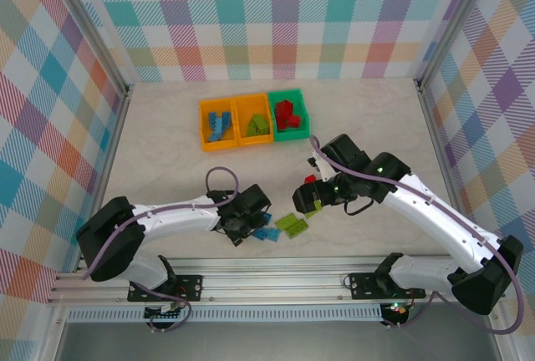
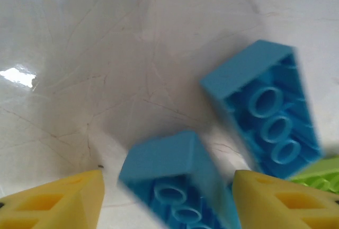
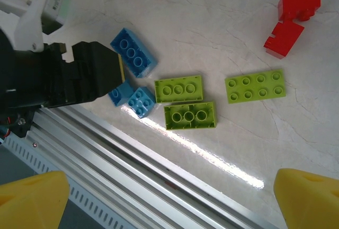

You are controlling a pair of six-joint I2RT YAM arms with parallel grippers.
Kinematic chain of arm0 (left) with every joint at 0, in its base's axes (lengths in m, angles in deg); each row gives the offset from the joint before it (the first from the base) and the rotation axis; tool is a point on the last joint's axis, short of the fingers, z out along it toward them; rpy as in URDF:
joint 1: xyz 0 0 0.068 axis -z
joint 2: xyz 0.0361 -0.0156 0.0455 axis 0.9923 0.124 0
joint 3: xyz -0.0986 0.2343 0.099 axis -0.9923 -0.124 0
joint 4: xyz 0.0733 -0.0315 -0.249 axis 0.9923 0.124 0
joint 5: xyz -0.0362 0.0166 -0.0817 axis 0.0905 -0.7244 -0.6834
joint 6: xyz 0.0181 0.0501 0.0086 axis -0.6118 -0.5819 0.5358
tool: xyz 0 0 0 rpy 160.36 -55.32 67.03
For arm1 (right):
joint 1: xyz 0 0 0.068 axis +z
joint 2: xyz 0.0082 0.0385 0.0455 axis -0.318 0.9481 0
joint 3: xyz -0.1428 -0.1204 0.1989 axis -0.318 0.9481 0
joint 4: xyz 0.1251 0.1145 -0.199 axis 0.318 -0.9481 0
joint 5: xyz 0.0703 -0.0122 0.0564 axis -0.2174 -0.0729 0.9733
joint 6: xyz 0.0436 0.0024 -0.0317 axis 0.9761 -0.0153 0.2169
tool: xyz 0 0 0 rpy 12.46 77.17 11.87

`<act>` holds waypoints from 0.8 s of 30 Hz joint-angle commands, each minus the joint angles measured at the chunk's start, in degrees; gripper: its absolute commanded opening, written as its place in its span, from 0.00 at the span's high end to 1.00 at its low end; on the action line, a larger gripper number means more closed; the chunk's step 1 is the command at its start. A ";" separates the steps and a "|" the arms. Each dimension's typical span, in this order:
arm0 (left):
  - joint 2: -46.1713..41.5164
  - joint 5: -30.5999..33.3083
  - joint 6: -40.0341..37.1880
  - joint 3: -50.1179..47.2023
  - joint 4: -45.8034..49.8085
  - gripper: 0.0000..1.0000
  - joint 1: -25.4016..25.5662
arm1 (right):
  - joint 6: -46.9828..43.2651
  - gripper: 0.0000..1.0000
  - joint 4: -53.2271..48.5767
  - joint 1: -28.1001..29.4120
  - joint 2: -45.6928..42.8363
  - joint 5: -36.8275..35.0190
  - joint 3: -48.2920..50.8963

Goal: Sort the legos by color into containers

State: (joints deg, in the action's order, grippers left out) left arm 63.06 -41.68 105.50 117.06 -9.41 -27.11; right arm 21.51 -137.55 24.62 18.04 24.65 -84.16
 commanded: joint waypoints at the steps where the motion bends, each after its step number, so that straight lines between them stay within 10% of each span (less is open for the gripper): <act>1: 2.72 -0.77 -0.74 -1.31 -1.57 0.34 0.48 | 0.88 0.00 0.45 0.25 -0.16 0.99 0.13; 15: 0.21 -0.08 -0.52 -2.43 -0.46 0.74 0.22 | -0.84 0.00 1.94 0.36 -0.92 4.45 2.19; 24: -13.32 18.36 -19.79 8.46 11.94 0.90 -6.99 | -1.16 0.00 3.92 0.57 -3.99 7.10 5.24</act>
State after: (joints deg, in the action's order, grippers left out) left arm 53.40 -33.35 95.03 120.12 -2.57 -30.43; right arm 20.41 -135.53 24.79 15.94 31.08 -78.85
